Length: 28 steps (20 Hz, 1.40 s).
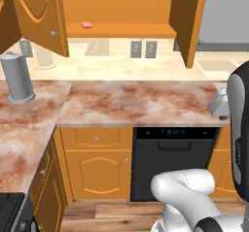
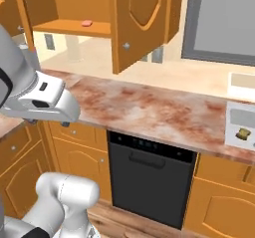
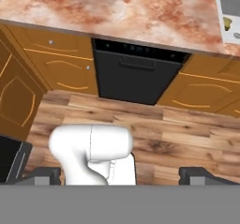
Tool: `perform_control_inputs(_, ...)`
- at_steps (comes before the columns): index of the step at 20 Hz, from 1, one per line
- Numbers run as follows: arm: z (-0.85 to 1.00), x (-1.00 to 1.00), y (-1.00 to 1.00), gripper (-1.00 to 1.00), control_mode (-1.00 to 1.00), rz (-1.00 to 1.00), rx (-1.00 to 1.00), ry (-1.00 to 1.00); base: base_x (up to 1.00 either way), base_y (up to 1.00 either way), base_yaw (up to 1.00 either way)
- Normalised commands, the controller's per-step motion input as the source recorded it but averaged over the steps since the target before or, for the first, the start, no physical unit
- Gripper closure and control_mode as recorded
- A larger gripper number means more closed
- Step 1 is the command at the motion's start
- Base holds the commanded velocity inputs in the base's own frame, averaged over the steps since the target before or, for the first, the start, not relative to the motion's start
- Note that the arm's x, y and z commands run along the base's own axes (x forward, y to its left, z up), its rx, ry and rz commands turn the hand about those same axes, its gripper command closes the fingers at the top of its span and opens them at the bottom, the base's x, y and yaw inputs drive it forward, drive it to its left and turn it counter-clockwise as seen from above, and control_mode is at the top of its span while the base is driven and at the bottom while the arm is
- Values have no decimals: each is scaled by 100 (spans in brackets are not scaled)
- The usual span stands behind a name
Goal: Pick up the sponge and bar soap from the sink, and place them back in the cabinet, and close the cabinet doors.
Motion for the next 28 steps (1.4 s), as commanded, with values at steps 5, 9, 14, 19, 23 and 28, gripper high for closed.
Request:
perform_control_inputs(5,0,0,0,-100,100,0,0,0,-2,-77,-1)
perform_control_inputs(9,0,0,0,-100,100,0,0,0,0,-77,0)
perform_control_inputs(14,0,0,0,-100,100,0,0,0,3,-71,0)
perform_control_inputs(19,0,0,0,-100,100,0,0,0,14,-66,0)
perform_control_inputs(23,0,0,0,-100,100,0,0,0,14,-60,-4)
perform_control_inputs(28,0,0,0,-100,100,0,0,0,22,-42,-18)
